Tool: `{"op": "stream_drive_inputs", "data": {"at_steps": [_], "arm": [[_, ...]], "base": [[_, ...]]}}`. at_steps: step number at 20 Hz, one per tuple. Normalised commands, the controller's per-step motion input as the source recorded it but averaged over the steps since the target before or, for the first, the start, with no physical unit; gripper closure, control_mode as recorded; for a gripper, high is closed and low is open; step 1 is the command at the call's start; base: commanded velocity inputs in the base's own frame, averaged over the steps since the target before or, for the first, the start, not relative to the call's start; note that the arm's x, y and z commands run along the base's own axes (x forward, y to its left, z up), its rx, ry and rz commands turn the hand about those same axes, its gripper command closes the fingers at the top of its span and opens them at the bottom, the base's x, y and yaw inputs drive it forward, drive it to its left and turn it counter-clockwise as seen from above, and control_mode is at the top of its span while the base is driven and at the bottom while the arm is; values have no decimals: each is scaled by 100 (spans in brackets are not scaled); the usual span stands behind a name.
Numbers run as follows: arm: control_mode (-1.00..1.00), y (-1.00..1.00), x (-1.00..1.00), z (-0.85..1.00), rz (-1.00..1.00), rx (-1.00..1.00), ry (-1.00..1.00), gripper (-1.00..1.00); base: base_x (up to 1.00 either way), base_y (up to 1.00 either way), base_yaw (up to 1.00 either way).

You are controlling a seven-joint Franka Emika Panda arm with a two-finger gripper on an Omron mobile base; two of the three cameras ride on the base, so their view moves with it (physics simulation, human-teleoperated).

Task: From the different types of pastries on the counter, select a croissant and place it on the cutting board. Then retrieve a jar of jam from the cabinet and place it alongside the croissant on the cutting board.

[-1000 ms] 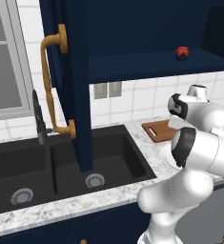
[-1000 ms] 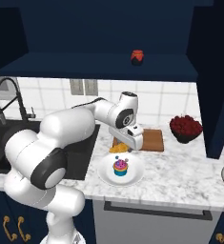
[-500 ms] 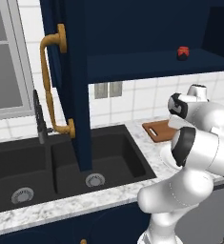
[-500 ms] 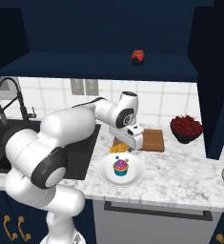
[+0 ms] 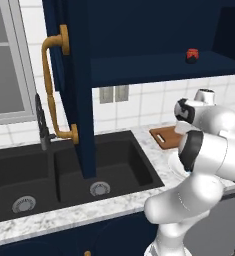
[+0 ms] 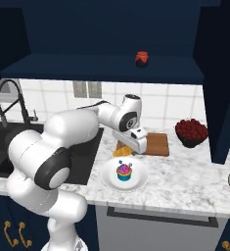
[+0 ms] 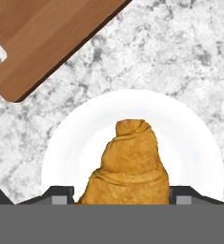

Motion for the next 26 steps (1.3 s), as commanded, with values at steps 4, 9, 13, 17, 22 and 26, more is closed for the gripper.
{"op": "stream_drive_inputs", "data": {"at_steps": [4, 9, 13, 17, 22, 26], "arm": [[-100, -15, 100, -33, 3, 3, 4, 100], [-100, -26, 49, -12, 7, 4, 0, 100], [-100, -33, 95, 35, -1, 0, 2, 100], [-100, -1, 36, 0, -1, 0, 0, 100], [-100, 0, 83, -32, 0, 0, -2, 100], [-100, 0, 74, -56, 0, 0, -11, 100]], "base": [[0, 0, 0], [0, 0, 0], [0, 0, 0], [0, 0, 0], [0, 0, 0], [0, 0, 0]]}}
